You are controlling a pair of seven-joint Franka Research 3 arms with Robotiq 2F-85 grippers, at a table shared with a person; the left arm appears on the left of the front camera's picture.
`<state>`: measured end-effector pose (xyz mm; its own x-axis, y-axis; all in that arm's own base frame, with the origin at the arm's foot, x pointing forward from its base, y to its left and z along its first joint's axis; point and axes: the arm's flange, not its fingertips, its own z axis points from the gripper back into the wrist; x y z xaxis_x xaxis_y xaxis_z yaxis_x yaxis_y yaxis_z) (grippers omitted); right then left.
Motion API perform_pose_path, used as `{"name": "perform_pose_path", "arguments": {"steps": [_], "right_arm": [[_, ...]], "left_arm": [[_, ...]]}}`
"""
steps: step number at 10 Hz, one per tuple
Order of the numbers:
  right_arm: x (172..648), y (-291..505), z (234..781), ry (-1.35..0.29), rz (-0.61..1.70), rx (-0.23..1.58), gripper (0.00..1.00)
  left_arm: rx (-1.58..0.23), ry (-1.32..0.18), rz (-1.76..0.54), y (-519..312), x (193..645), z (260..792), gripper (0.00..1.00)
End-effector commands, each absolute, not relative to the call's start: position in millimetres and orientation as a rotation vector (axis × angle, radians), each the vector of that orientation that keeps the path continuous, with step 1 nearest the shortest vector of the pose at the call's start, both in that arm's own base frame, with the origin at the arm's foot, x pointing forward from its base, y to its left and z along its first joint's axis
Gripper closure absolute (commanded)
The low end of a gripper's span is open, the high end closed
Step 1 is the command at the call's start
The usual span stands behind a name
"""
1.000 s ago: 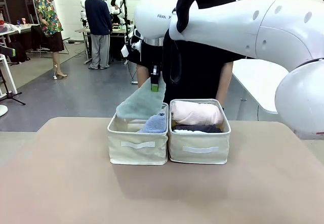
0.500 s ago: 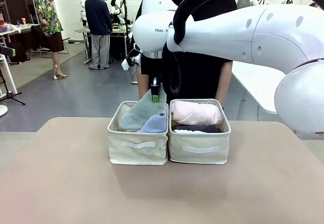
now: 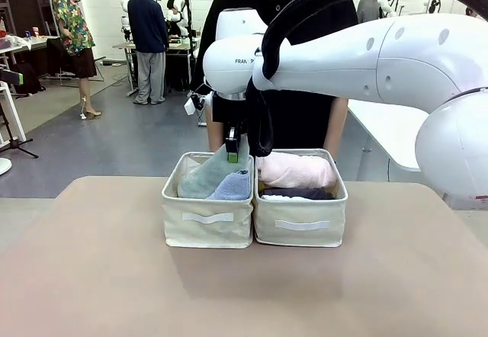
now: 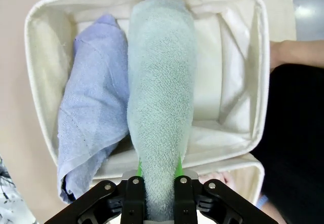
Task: Sort the towels based on their folding style.
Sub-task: Pick up another triangle-folded towel from the table and place it in the left Fabric basket.
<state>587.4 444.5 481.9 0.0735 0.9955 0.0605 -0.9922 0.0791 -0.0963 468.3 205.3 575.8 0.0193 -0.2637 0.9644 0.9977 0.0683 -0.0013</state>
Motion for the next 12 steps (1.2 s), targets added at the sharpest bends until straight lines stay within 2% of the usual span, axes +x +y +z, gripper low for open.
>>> {"name": "perform_pose_path", "arguments": {"steps": [1,6,7,8,9,10,11,12], "right_arm": [[578,433,473,-0.114,1.462,0.026,0.8],[577,427,455,-0.047,1.446,0.094,0.8],[577,426,455,-0.042,1.447,0.098,0.61],[577,427,456,-0.041,1.449,0.099,0.6],[577,427,457,-0.047,1.451,0.102,0.42],[577,426,458,-0.051,1.451,0.103,0.4],[577,426,459,-0.054,1.45,0.105,0.22],[578,426,459,-0.058,1.451,0.108,0.21]], "left_arm": [[-0.963,-1.029,-1.284,205,466,576,0.0],[-0.963,-1.029,-1.284,205,466,576,0.0],[-0.963,-1.029,-1.284,205,466,576,0.0],[-0.963,-1.029,-1.284,205,466,576,0.0],[-0.963,-1.029,-1.284,205,466,576,0.0],[-0.963,-1.029,-1.284,205,466,576,0.0],[-0.963,-1.029,-1.284,205,466,576,0.0],[-0.963,-1.029,-1.284,205,466,576,0.0]]}}
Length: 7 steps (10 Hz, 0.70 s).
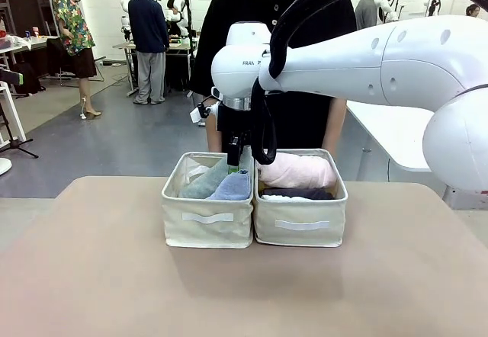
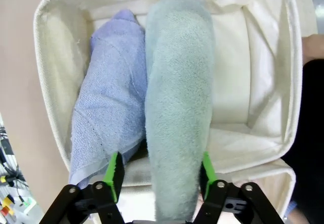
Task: Sort the towels based on their folding style.
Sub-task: Pick up another triangle-folded towel from the table and place it in the left Fabric basket.
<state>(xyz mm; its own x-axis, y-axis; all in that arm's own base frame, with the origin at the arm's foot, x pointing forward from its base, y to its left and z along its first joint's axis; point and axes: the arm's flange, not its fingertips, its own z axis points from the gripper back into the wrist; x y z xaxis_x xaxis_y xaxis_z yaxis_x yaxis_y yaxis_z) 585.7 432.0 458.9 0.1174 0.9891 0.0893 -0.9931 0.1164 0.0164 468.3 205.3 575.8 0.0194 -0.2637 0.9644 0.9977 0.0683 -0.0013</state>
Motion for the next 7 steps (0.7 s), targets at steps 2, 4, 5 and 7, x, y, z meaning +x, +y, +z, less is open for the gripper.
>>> {"name": "perform_pose_path", "arguments": {"steps": [2,4,5,7], "right_arm": [[578,425,460,-0.058,1.451,0.111,0.01],[579,425,463,-0.061,1.453,0.11,0.0],[579,425,468,-0.072,1.452,0.105,0.0],[579,424,480,-0.08,1.447,0.081,0.0]], "left_arm": [[-0.963,-1.029,-1.284,205,466,576,0.0],[-0.963,-1.029,-1.284,205,466,576,0.0],[-0.963,-1.029,-1.284,205,466,576,0.0],[-0.963,-1.029,-1.284,205,466,576,0.0]]}}
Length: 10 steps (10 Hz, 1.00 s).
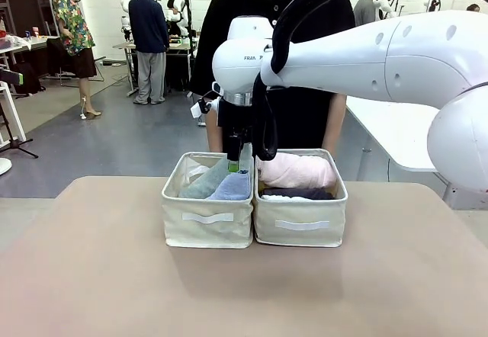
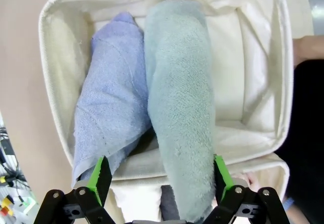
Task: Sort the towels based on their folding style.
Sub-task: Pick up another triangle-folded towel from the table and place it in the left Fabric basket.
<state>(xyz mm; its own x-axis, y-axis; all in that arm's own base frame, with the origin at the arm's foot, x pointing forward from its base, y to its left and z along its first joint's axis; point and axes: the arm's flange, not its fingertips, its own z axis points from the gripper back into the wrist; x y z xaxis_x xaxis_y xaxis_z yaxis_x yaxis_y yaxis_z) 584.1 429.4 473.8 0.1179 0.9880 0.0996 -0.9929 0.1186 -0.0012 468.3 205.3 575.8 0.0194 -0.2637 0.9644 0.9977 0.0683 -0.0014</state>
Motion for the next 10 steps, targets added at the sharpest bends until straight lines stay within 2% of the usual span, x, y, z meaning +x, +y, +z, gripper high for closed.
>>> {"name": "perform_pose_path", "arguments": {"steps": [1,5,6,7,10], "right_arm": [[578,423,486,-0.085,1.435,0.073,0.0],[573,422,498,-0.061,1.399,0.051,0.0],[559,417,526,-0.021,1.335,0.017,0.0],[528,399,578,-0.025,1.28,-0.006,0.0],[431,309,687,-0.102,1.151,-0.094,0.0]], "left_arm": [[-0.963,-1.029,-1.284,205,466,576,0.0],[-0.963,-1.029,-1.284,205,466,576,0.0],[-0.963,-1.029,-1.284,205,466,576,0.0],[-0.963,-1.029,-1.284,205,466,576,0.0],[-0.963,-1.029,-1.284,205,466,576,0.0]]}}
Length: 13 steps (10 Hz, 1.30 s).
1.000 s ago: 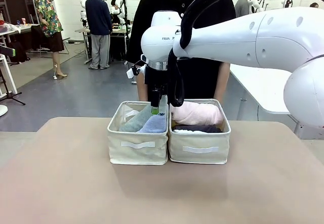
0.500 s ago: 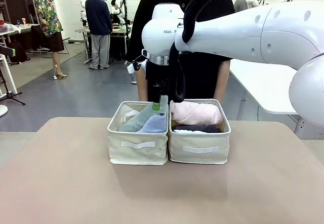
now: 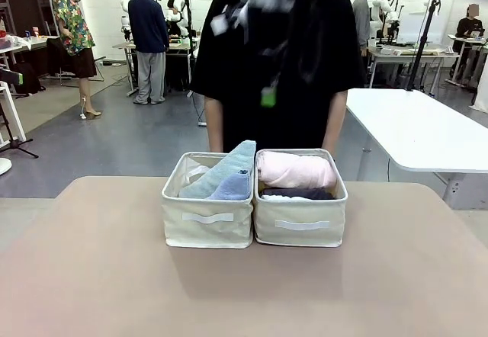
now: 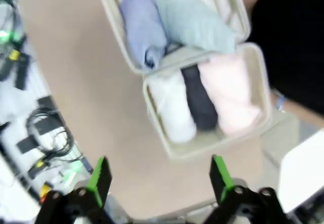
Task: Sort the towels based on their folding style.
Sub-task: Pick up another triangle-folded towel from the table and place it in the left Fabric basket.
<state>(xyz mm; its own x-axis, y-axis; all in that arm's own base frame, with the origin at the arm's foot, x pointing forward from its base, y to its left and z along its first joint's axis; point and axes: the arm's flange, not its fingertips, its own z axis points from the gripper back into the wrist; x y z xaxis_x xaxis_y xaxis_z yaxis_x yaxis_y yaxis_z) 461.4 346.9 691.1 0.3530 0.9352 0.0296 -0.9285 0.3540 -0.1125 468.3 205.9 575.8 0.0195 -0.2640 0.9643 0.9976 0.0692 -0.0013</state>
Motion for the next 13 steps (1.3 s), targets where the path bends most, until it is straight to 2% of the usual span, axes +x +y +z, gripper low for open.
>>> {"name": "perform_pose_path", "arguments": {"steps": [1,2,4,8,10,13], "right_arm": [[401,274,705,-0.112,1.112,-0.106,0.0],[371,236,723,-0.131,1.087,-0.094,0.0],[352,182,733,-0.214,0.972,-0.063,0.0],[383,143,685,-0.224,0.933,0.095,0.0],[404,148,667,-0.215,0.853,0.041,0.0],[391,138,683,-0.207,0.899,0.055,0.0]], "left_arm": [[-0.963,-1.029,-1.284,205,466,576,0.0],[-0.963,-1.029,-1.284,205,466,576,0.0],[-0.963,-1.029,-1.284,205,466,576,0.0],[-0.963,-1.029,-1.284,205,466,576,0.0],[-0.963,-1.029,-1.284,205,466,576,0.0],[-0.963,-1.029,-1.284,205,466,576,0.0]]}}
